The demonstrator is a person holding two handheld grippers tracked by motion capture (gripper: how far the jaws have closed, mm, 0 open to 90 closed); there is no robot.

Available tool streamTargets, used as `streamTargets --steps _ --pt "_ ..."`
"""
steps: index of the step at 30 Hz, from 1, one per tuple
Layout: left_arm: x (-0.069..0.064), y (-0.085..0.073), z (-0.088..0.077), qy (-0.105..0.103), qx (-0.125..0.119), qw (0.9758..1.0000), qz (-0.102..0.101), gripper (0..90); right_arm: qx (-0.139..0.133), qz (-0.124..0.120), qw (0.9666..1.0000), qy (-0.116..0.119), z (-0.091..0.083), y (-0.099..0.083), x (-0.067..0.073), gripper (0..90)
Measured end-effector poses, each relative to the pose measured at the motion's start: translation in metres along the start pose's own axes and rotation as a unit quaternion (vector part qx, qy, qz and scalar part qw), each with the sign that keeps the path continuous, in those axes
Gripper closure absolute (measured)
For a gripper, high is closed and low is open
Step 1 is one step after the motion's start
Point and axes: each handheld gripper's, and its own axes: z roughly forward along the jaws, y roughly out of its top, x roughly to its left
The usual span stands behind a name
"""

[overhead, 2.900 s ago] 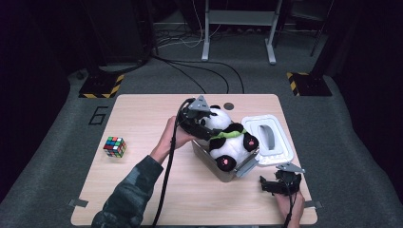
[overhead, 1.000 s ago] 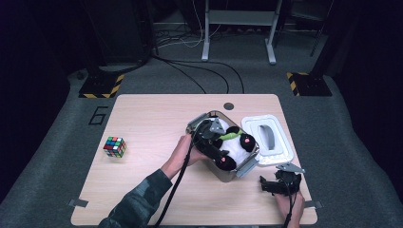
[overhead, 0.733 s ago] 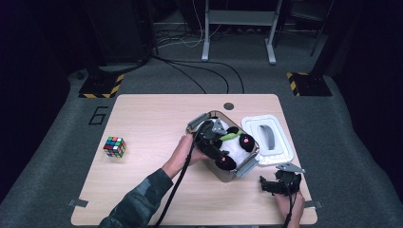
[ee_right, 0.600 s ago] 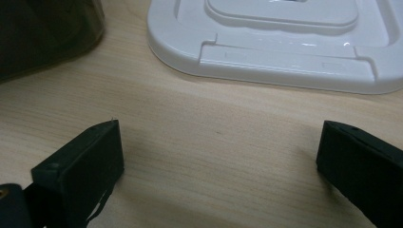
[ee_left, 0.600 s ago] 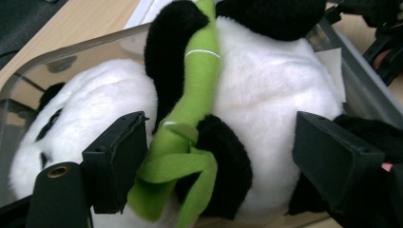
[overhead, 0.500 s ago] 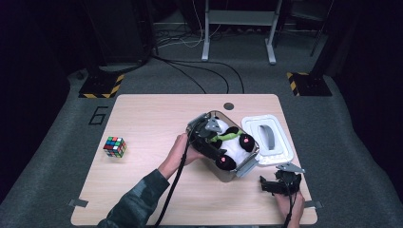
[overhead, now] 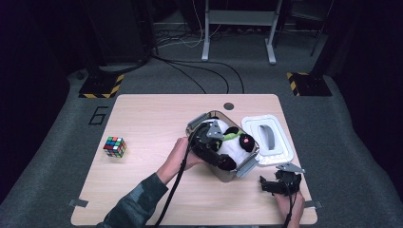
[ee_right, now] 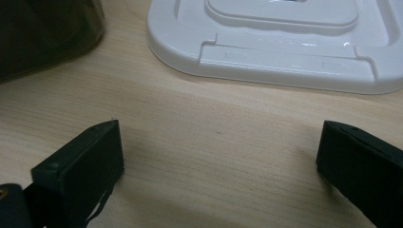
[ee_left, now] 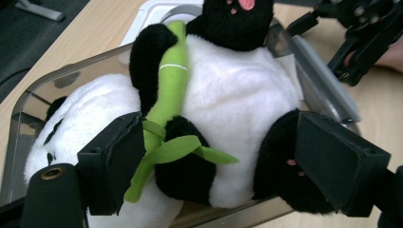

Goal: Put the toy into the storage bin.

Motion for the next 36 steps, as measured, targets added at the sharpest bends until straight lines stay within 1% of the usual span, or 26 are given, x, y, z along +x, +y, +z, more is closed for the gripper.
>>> streamTargets --steps 4,6,9,12,16,23,25,26,27,29,30,32,34,35,36 --pt "0.000 0.000 0.005 -0.001 0.004 1.0000 0.000 17.5 0.000 0.000 1.0000 0.000 0.000 0.000 0.000 1.2" --pt "-0.001 0.001 0.007 0.005 0.006 1.0000 0.004 17.6 0.000 0.001 1.0000 0.000 0.000 0.000 0.000 1.2" --pt "-0.002 0.001 0.009 0.006 0.009 0.9999 0.005 17.6 0.000 0.000 1.0000 0.000 0.000 0.000 0.000 1.2" --pt "-0.003 0.000 0.011 0.007 0.004 1.0000 0.005 17.7 0.000 0.000 1.0000 0.000 0.000 0.000 0.000 1.2" --pt "-0.004 -0.001 0.015 0.006 0.008 0.9999 0.006 17.8 0.000 0.000 1.0000 0.000 0.000 0.000 0.000 1.2" --pt "-0.009 0.001 0.028 0.011 0.035 0.9992 0.017 19.0 -0.001 -0.001 1.0000 0.001 0.000 0.000 0.000 1.4" --pt "-0.009 0.002 0.034 0.009 0.054 0.9983 0.022 19.0 0.000 -0.001 1.0000 0.001 0.000 0.000 0.000 1.4" --pt "-0.009 0.001 0.037 0.008 0.059 0.9980 0.020 18.9 0.000 -0.001 1.0000 0.002 0.000 0.000 0.000 1.4" --pt "-0.008 0.001 0.038 0.004 0.060 0.9980 0.019 18.8 0.000 -0.001 1.0000 0.002 0.000 0.000 0.000 1.4" --pt "-0.004 0.002 0.035 -0.004 0.055 0.9984 0.010 19.0 0.000 -0.001 1.0000 0.002 0.000 0.000 0.000 1.4" --pt "0.000 0.003 0.033 -0.019 0.048 0.9987 -0.001 19.0 0.000 -0.001 1.0000 0.002 0.000 0.000 0.000 1.4" --pt "0.004 0.004 0.030 -0.033 0.026 0.9989 -0.020 18.6 0.000 -0.001 1.0000 0.002 0.000 0.000 0.000 1.4" --pt "0.008 0.006 0.027 -0.040 0.008 0.9985 -0.037 18.0 0.000 -0.001 1.0000 0.002 0.000 0.000 0.000 1.4" --pt "0.011 0.008 0.026 -0.043 -0.005 0.9978 -0.051 17.4 -0.001 -0.001 1.0000 0.002 0.000 0.000 0.000 1.4" --pt "0.012 0.010 0.026 -0.037 -0.011 0.9976 -0.057 17.1 0.000 -0.001 1.0000 0.002 0.000 0.000 0.000 1.4"
